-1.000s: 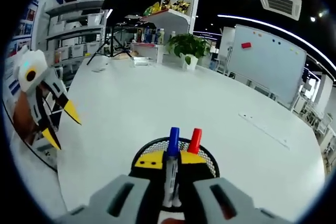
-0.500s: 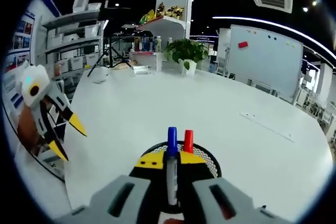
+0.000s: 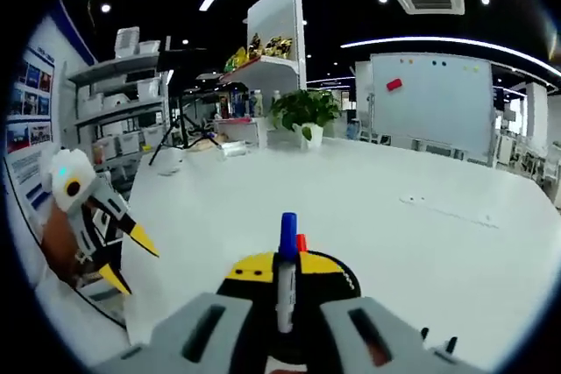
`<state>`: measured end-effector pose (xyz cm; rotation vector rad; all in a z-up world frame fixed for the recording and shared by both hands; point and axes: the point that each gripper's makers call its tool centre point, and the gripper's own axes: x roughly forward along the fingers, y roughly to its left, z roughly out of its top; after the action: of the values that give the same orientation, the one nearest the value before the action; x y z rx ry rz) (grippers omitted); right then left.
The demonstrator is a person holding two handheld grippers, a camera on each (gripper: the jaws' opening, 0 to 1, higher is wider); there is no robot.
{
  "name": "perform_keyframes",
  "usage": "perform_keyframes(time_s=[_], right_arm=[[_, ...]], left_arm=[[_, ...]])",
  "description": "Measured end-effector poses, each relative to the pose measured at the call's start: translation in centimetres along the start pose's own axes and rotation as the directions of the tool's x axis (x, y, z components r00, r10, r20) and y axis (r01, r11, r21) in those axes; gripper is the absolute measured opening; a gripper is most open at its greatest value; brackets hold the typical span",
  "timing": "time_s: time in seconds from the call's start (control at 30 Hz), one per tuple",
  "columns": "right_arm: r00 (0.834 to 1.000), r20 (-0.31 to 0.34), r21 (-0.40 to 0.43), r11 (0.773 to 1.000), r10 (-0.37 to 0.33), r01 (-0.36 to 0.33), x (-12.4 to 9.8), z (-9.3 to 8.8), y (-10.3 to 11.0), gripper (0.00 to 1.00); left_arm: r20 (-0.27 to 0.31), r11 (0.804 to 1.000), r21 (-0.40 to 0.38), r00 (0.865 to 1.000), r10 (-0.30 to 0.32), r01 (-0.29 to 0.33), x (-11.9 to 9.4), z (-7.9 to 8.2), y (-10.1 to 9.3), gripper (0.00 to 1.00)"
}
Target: Pick up the whiteboard markers from the pen holder and place them facing the whiteboard neatly
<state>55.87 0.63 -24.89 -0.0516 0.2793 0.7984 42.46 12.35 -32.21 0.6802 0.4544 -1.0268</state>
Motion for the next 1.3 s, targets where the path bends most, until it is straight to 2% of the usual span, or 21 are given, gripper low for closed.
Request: perform_keyframes(time_s=[0.17,0.23,0.47,0.6,0.73,0.9,1.0,1.13,1.3], right_arm=[[0.999,0.048,0.044,0.999,0.015,-0.017,-0.7,0.6,0.2,0.07],[0.998,0.059,0.063,0.998,0.022,-0.026,-1.1,0.8,-0.5,0.07],[0.993,0.114,0.123,0.992,0.026,-0.040,-1.8,1.8,-0.7,0.07],[0.988,0.153,0.175,0.983,0.030,-0.057,-2.5,2.8,-0.9,0.07],[0.982,0.187,0.174,0.983,0.032,-0.066,-3.3,4.0,-0.7,0.07],[0.976,0.219,0.155,0.987,0.007,-0.042,-4.6,5.6,-1.3,0.07],[0.969,0.246,0.179,0.984,-0.018,-0.027,-5.7,6.8,-2.0,0.07],[0.973,0.227,0.163,0.986,-0.049,0.012,-6.4,7.0,-2.6,0.07],[0.965,0.252,0.169,0.985,-0.077,0.034,-8.1,8.0,-3.6,0.07]], left_arm=[[0.001,1.000,0.002,1.000,-0.001,0.001,0.0,0.1,0.0,0.45],[0.000,1.000,0.002,1.000,-0.001,0.001,0.0,0.0,-0.1,0.45],[-0.003,1.000,0.000,1.000,0.001,-0.001,0.0,0.0,0.0,0.45],[-0.007,1.000,-0.002,1.000,0.005,-0.005,0.0,-0.2,0.1,0.45],[-0.002,1.000,-0.009,1.000,0.011,-0.011,-0.1,-0.2,0.3,0.45],[0.003,1.000,-0.005,1.000,0.008,-0.008,-0.2,-0.1,0.2,0.45],[0.025,1.000,-0.016,1.000,0.016,-0.016,-0.3,0.4,0.5,0.46],[0.035,0.999,-0.017,0.999,0.028,-0.028,-0.4,0.7,0.7,0.46],[0.052,1.000,-0.010,0.999,0.005,-0.005,-0.4,1.1,0.1,0.46]])
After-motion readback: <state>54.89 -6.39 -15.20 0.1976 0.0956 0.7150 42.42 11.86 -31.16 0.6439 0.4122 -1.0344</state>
